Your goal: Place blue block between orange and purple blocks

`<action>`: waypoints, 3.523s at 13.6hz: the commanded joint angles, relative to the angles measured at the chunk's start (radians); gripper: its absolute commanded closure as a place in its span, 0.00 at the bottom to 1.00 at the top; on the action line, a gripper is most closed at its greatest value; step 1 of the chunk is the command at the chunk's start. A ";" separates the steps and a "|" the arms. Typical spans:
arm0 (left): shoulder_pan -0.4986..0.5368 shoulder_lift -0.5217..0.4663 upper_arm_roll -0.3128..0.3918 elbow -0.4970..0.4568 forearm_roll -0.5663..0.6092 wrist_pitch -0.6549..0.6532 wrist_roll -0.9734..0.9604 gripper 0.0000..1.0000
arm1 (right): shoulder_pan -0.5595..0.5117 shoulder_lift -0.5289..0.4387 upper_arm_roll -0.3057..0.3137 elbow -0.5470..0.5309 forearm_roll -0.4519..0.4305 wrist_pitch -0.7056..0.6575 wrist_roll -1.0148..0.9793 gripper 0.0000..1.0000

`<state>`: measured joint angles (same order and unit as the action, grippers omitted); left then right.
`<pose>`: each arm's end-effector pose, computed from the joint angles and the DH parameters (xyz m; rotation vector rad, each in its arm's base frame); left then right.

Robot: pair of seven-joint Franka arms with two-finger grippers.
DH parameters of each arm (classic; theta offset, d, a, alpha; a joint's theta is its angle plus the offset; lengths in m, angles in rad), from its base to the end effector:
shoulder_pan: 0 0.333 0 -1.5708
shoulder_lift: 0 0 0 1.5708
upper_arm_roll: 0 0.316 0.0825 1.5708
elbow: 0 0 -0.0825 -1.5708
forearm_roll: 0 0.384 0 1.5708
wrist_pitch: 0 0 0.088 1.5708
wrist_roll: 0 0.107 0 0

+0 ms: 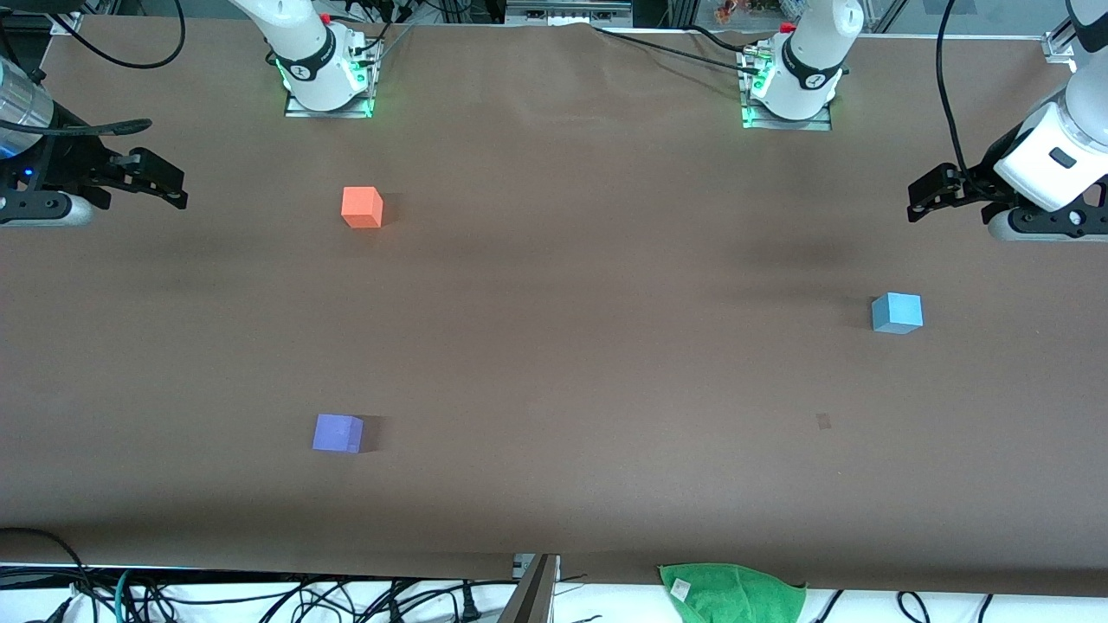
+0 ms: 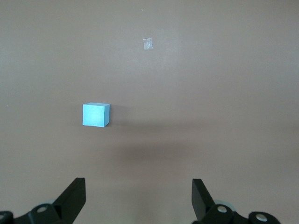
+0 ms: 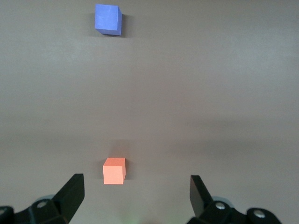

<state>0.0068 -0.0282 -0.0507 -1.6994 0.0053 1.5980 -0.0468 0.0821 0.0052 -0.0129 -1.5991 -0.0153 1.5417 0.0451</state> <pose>0.5433 -0.0237 0.5816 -3.1295 -0.0041 0.1141 0.5506 0.0365 0.6059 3.1210 0.0377 -0.0962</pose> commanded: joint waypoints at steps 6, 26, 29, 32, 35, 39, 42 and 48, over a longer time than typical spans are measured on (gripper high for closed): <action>-0.005 0.022 0.009 0.037 -0.034 -0.027 -0.001 0.00 | -0.013 0.004 0.011 0.016 -0.008 -0.017 -0.014 0.00; -0.004 0.112 0.012 0.106 -0.022 -0.075 0.005 0.00 | -0.013 0.004 0.011 0.018 -0.008 -0.017 -0.011 0.00; -0.001 0.132 0.012 0.135 -0.021 -0.075 0.002 0.00 | -0.015 0.004 0.010 0.016 -0.008 -0.017 -0.014 0.00; 0.002 0.151 0.012 0.155 -0.021 -0.075 0.005 0.00 | -0.013 0.004 0.005 0.016 -0.008 -0.018 -0.014 0.00; 0.036 0.168 0.014 0.155 -0.018 -0.067 0.010 0.00 | -0.013 0.004 0.005 0.016 -0.008 -0.018 -0.011 0.00; 0.099 0.223 0.012 0.136 0.083 0.026 0.086 0.00 | -0.013 0.002 0.005 0.015 -0.008 -0.018 -0.011 0.00; 0.150 0.283 0.012 0.056 0.087 0.204 0.169 0.00 | -0.012 0.004 0.005 0.011 -0.003 -0.017 -0.010 0.00; 0.226 0.258 0.005 -0.435 0.087 0.891 0.259 0.00 | -0.013 0.004 0.005 0.011 -0.002 -0.017 -0.007 0.00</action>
<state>0.2068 0.2826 -0.0320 -1.9841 0.0763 2.3481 0.1855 0.0800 0.0067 -0.0145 -1.5991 -0.0152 1.5389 0.0450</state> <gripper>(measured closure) 0.000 0.000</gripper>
